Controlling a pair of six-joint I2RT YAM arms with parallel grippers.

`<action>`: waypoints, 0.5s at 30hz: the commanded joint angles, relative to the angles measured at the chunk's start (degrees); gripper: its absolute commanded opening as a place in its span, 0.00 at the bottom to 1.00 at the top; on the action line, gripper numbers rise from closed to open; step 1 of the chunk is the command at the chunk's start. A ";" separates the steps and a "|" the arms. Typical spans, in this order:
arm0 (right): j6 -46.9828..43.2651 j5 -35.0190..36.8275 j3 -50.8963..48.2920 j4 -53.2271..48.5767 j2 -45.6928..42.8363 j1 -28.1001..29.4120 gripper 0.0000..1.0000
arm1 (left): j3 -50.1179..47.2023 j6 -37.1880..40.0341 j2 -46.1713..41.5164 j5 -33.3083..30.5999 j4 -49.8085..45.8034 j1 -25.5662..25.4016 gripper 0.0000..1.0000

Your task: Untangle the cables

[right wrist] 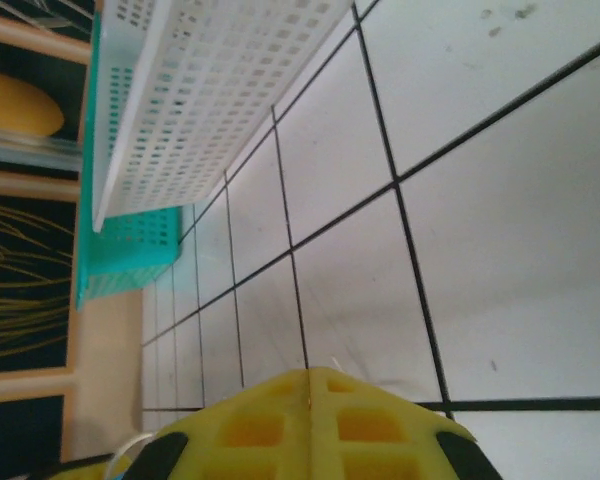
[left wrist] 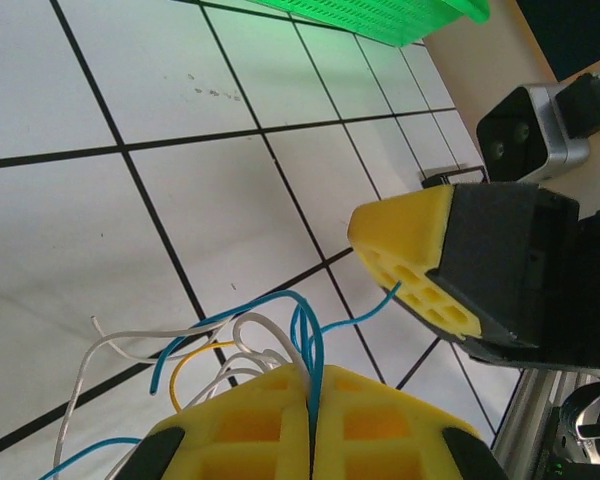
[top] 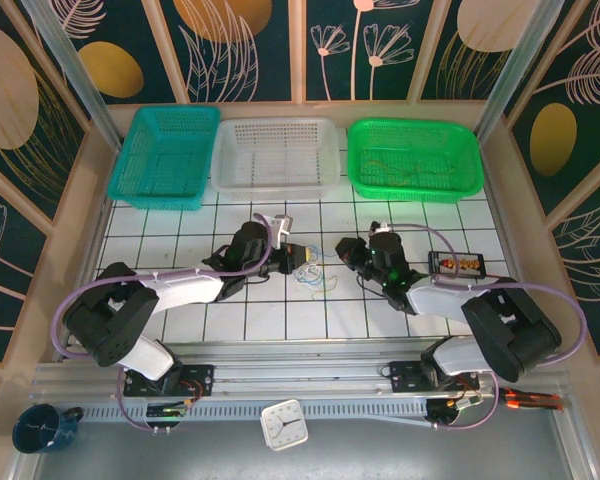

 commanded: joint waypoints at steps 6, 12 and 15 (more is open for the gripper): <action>-8.90 -1.34 12.56 -7.68 0.85 -0.51 0.00 | -3.02 2.40 -3.02 -4.65 0.95 0.14 0.77; -15.85 -2.49 21.37 -16.17 2.09 -0.05 0.00 | -5.08 6.12 -8.18 -8.97 -1.50 0.33 0.96; -17.76 -3.61 24.25 -18.41 2.67 0.41 0.00 | -5.05 8.73 -9.39 -10.23 -2.54 0.27 0.97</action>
